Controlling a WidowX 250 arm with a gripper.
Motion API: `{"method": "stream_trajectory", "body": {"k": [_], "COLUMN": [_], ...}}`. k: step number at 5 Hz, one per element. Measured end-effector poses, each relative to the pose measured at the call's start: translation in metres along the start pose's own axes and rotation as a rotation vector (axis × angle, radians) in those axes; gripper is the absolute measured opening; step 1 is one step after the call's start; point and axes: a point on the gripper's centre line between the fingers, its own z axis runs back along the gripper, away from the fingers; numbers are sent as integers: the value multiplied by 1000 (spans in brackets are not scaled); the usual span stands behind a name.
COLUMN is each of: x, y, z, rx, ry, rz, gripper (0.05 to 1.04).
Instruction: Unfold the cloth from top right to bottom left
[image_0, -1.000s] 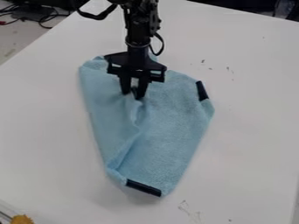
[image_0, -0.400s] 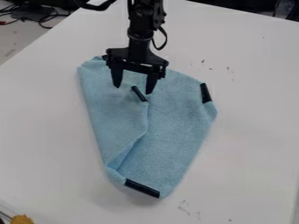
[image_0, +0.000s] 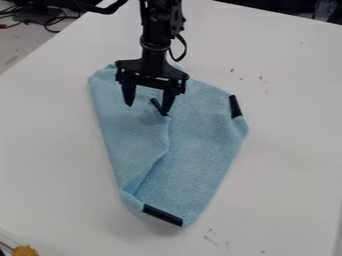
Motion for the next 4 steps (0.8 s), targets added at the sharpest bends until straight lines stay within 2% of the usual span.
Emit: {"method": "stream_trajectory", "body": {"k": [2,3,4], "x": [13,13,10], "y": [-5,-7,-9], "z": [9,8,2], "rx": [-19,-20,-43], "ry": [-34,-32,-28], "rz": [-8,-5,12], "gripper": [991,993,993]}}
